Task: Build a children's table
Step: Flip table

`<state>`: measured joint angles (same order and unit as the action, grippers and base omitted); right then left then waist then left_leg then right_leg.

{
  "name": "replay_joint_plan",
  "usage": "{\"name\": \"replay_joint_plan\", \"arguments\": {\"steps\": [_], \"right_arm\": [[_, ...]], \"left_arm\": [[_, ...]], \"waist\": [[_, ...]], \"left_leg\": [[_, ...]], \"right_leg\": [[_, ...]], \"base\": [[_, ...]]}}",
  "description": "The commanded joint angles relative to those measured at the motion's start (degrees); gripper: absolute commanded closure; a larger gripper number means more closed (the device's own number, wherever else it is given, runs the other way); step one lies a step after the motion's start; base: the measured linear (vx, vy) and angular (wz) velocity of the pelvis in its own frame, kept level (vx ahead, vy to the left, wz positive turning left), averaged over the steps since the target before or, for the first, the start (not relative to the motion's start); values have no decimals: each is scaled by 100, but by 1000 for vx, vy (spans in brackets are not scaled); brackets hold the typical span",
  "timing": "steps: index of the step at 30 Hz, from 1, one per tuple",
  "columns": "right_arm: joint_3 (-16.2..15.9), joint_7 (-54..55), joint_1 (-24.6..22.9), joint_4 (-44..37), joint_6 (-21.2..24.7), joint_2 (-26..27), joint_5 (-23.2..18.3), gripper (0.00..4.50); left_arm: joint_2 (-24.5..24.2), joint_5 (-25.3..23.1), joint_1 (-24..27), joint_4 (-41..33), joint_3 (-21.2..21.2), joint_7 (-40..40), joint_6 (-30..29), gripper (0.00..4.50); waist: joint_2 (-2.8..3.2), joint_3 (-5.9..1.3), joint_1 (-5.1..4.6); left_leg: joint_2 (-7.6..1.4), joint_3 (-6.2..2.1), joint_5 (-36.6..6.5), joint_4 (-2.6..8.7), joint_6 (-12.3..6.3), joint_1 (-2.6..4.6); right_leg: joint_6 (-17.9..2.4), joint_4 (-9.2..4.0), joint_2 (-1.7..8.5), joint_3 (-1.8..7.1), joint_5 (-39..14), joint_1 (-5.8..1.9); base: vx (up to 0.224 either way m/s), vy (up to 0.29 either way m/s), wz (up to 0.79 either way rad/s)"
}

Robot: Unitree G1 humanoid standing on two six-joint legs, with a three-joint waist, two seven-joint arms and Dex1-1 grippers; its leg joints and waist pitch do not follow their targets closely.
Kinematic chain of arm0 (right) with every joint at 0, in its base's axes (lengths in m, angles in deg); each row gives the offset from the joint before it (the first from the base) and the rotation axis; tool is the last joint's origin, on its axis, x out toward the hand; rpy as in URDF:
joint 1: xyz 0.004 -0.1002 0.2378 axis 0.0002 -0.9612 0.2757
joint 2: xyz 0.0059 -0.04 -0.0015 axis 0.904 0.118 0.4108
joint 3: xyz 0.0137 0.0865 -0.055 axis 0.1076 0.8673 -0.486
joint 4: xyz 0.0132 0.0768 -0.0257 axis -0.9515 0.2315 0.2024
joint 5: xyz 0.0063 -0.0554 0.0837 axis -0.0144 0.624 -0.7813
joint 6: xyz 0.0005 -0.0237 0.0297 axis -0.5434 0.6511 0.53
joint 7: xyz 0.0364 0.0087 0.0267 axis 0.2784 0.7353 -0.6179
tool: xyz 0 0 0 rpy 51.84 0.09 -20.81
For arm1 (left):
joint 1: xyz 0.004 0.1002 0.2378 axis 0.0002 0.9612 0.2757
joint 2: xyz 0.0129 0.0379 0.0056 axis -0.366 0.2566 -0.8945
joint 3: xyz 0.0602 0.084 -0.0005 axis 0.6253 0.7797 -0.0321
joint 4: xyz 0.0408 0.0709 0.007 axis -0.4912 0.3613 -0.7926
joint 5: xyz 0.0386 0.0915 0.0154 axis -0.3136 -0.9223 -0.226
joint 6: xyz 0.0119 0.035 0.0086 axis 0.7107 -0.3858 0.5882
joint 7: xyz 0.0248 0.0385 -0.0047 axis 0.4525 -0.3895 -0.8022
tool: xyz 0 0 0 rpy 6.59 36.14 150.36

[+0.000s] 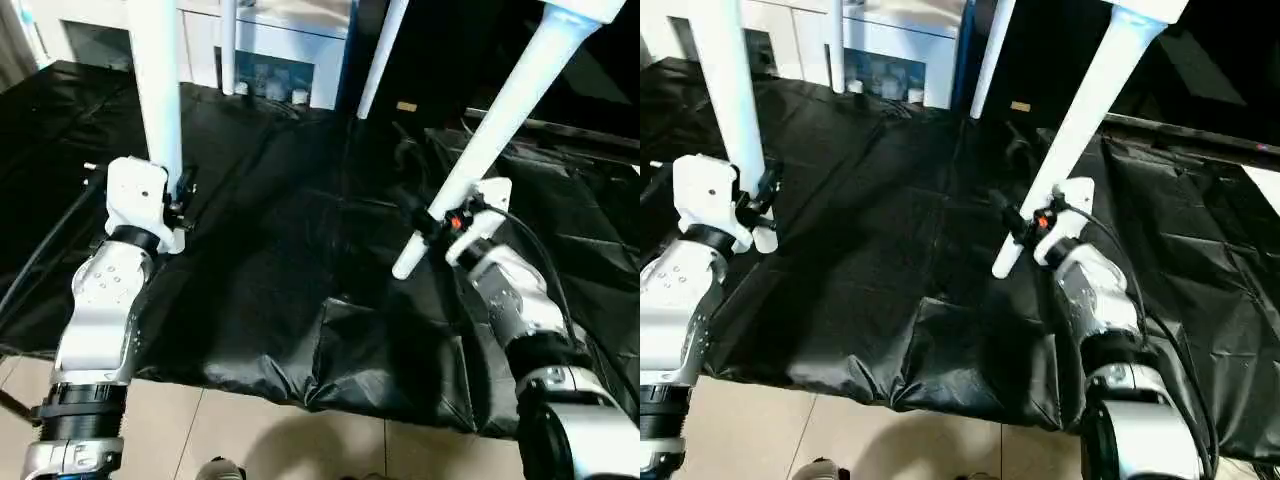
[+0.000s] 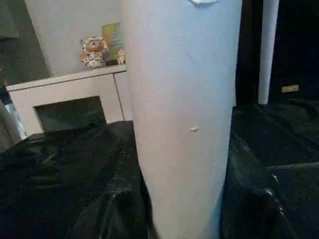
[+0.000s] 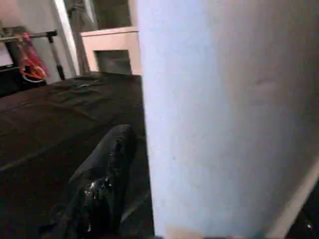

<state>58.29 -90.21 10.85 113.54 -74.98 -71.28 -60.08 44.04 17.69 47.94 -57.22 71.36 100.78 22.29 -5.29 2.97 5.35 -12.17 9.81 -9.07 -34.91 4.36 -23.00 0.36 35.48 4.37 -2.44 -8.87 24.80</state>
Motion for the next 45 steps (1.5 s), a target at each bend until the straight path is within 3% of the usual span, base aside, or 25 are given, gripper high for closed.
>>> {"name": "replay_joint_plan", "arguments": {"steps": [1, 3, 7, 10, 12, 13, 15, 17, 18, 19, 20, 21, 22, 24, 25, 26, 27, 30, 34, 37, 38, 41, 43, 44, 45], "right_arm": [[-116, -233, -115, -460, -75, 22, -88, 221], [-138, -265, -349, -872, -10, 40, -123, 254], [-281, -197, -997, -2035, 280, 58, -208, 265], [-372, -49, -1388, -2682, 454, 47, -201, 301], [-432, 76, -1684, -3117, 586, 42, -170, 307], [-501, 193, -1985, -3470, 750, 32, -107, 319], [-569, 340, -2236, -3775, 937, 43, -66, 321], [-604, 490, -2369, -3979, 1078, 57, -2, 322], [-726, 616, -2495, -4111, 1263, 50, 149, 322], [-749, 617, -2518, -4129, 1284, 51, 162, 322], [-828, 667, -2617, -4215, 1383, 65, 195, 289], [-831, 674, -2624, -4221, 1391, 66, 197, 289], [-830, 857, -2693, -4279, 1408, 125, 253, 256], [-786, 1037, -2738, -4316, 1461, 196, 249, 253], [-756, 1147, -2776, -4365, 1507, 237, 234, 253], [-670, 1344, -2926, -4557, 1632, 321, 147, 235], [-668, 1353, -2934, -4567, 1635, 322, 152, 220], [-618, 1603, -3275, -4954, 1751, 347, 180, 204], [-603, 1689, -3631, -5387, 1978, 340, 88, 158], [-616, 1860, -3990, -5817, 2185, 243, 197, 141], [-639, 1940, -4225, -6092, 2311, 177, 271, 138], [-642, 2166, -4762, -6734, 2478, 104, 359, 138], [-626, 2228, -4873, -6873, 2485, 105, 389, 138], [-572, 2304, -5021, -7099, 2526, 145, 350, 138], [-558, 2318, -5057, -7155, 2562, 158, 316, 138]], "left_arm": [[-109, -263, 22, -89, 360, 227, 48, 291], [-128, -245, 71, -119, 376, 275, 19, 291], [-172, -224, 247, -252, 364, 323, -26, 291], [-218, -210, 420, -355, 325, 349, -66, 291], [-268, -202, 586, -457, 282, 366, -109, 291], [-322, -135, 875, -672, 190, 395, -217, 291], [-381, -51, 1182, -862, 121, 463, -298, 291], [-435, -43, 1340, -931, 112, 459, -307, 291], [-474, 45, 1503, -971, 87, 529, -390, 291], [-482, 65, 1531, -976, 82, 547, -406, 291], [-510, 150, 1638, -1000, 59, 609, -504, 221], [-512, 155, 1644, -1002, 57, 611, -512, 221], [-530, 244, 1733, -1040, 20, 647, -615, 221], [-549, 273, 1822, -1084, -13, 651, -651, 197], [-541, 361, 1904, -1151, -65, 658, -699, 197], [-529, 515, 2151, -1343, -208, 644, -730, 181], [-528, 526, 2162, -1353, -214, 645, -735, 174], [-463, 892, 2612, -1732, -417, 714, -812, 160], [-342, 1223, 3067, -2156, -640, 808, -869, 118], [-147, 1386, 3442, -2595, -777, 741, -879, 97], [-18, 1459, 3657, -2843, -777, 671, -839, 90], [265, 1665, 4079, -3404, -618, 458, -1114, 83], [333, 1669, 4152, -3531, -566, 376, -1192, 83], [449, 1620, 4199, -3749, -450, 222, -1289, 83], [471, 1584, 4199, -3807, -409, 177, -1323, 83]], "waist": [[169, -422, 5], [164, -418, 14], [149, -414, 41], [153, -394, 46], [164, -388, 32], [213, -382, 37], [195, -358, 2], [194, -305, -32], [129, -276, -60], [153, -277, -54], [152, -287, -65], [150, -278, -76], [158, -274, -84], [131, -272, -140], [144, -272, -155], [104, -278, -156], [136, -271, -155], [120, -251, -146], [109, -220, -164], [85, -196, -178], [114, -182, -183], [150, -178, -204], [136, -142, -222], [176, -123, -247], [188, -81, -282]], "left_leg": [[-79, 12, -1785, 458, 95, 192], [-82, 11, -1812, 465, 102, 193], [-87, 1, -1782, 493, 107, 185], [-88, -1, -1906, 511, 131, 191], [-92, -10, -2077, 525, 176, 194], [-91, -19, -2124, 534, 201, 204], [-99, -30, -2347, 564, 251, 202], [-82, -37, -2832, 584, 290, 242], [-63, -59, -3093, 576, 321, 259], [-57, -75, -3160, 577, 333, 272], [-58, -91, -3226, 566, 341, 293], [-55, -110, -3239, 575, 342, 277], [-57, -119, -3286, 584, 349, 277], [-45, -157, -3376, 595, 392, 259], [-46, -161, -3407, 601, 401, 260], [-57, -157, -3459, 596, 394, 280], [-63, -160, -3512, 617, 392, 272], [-73, -161, -3590, 642, 372, 258], [-51, -147, -3782, 619, 334, 290], [-54, -162, -3758, 614, 345, 266], [-42, -166, -3857, 600, 343, 300], [-57, -203, -3958, 641, 361, 281], [-65, -221, -4133, 657, 365, 291], [-61, -242, -4305, 654, 369, 336], [-86, -287, -4508, 706, 386, 332]], "right_leg": [[-1090, -354, 223, 128, -1021, -280], [-1054, -363, 225, 131, -1065, -275], [-924, -377, 218, 135, -1074, -284], [-857, -406, 215, 136, -1280, -268], [-767, -434, 220, 141, -1486, -251], [-754, -438, 215, 142, -1532, -244], [-708, -462, 200, 140, -1681, -233], [-584, -543, 198, 130, -2275, -189], [-441, -608, 207, 115, -2818, -172], [-380, -622, 228, 115, -3024, -171], [-263, -661, 244, 121, -3256, -149], [-207, -670, 242, 114, -3344, -150], [-175, -684, 236, 108, -3393, -144], [-74, -682, 237, 87, -3588, -142], [-94, -687, 233, 88, -3568, -141], [-138, -702, 232, 88, -3493, -119], [-193, -695, 227, 94, -3371, -120], [-218, -696, 230, 101, -3267, -124], [-81, -775, 218, 94, -3594, -67], [33, -816, 243, 78, -3885, -91], [90, -857, 225, 61, -4016, -52], [101, -878, 211, 21, -3887, -115], [139, -932, 204, -42, -3977, -116], [170, -976, 190, -110, -4072, -105], [190, -1024, 164, -213, -4070, -170]], "base": [[0, 0, 0], [0, 0, 0], [0, 0, 0], [0, 0, 0], [0, 0, 0], [0, 0, 0], [0, 0, 0], [0, 0, 0], [0, 0, 0], [0, 0, 0], [0, 0, 0], [0, 0, 0], [0, 0, 0], [0, 0, 0], [0, 0, 0], [0, 0, 0], [0, 0, 0], [0, 0, 0], [0, 0, 0], [0, 0, 0], [0, 0, 0], [0, 0, 0], [0, 0, 0], [0, 0, 0], [0, 0, 0]]}}
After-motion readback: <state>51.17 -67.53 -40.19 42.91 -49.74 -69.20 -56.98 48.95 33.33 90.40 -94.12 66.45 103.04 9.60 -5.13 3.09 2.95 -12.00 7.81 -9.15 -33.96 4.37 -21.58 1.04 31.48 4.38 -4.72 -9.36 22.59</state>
